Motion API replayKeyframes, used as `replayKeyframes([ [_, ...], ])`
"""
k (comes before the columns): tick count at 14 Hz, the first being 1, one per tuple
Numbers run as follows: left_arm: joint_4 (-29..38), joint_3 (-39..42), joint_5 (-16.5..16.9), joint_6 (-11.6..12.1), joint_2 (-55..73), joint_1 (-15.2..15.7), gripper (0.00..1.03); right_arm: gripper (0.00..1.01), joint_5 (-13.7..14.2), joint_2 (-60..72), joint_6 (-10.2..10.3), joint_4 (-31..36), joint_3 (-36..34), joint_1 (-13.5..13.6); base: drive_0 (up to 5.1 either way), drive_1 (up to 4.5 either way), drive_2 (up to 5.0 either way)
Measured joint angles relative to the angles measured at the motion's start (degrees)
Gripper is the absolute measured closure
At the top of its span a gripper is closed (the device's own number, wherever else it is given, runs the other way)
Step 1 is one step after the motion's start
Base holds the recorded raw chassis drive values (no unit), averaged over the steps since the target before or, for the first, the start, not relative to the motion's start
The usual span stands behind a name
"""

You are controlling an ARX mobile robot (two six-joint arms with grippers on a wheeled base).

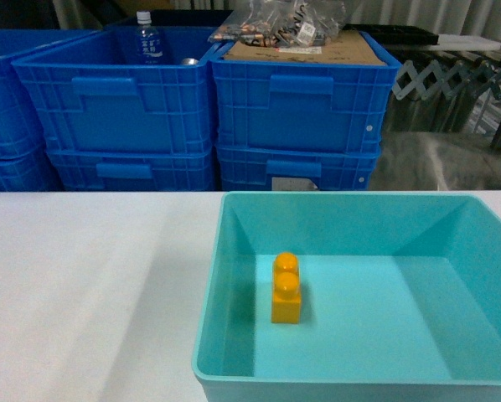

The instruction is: Pick red block from blue box to shelf

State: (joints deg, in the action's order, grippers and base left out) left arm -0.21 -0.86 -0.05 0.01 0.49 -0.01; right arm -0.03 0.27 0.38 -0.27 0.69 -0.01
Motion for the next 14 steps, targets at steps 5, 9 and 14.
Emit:
replayKeyframes([
  [5,0.00,0.00,0.02,0.00,0.00,-0.02,0.05,0.73,0.00,0.00,-0.02,0.00,0.00,0.00,-1.8,-1.76,-1.8],
  [9,0.00,0.00,0.00,0.00,0.00,0.00,0.05,0.73,0.00,0.00,0.00,0.02,0.00,0.00,-1.7,-1.74,-1.7],
  [14,0.00,0.00,0.00,0.00,0.00,-0.02,0.05,0.73,0.00,0.00,-0.02,0.00,0.00,0.00,-1.6,-1.57,-1.6],
])
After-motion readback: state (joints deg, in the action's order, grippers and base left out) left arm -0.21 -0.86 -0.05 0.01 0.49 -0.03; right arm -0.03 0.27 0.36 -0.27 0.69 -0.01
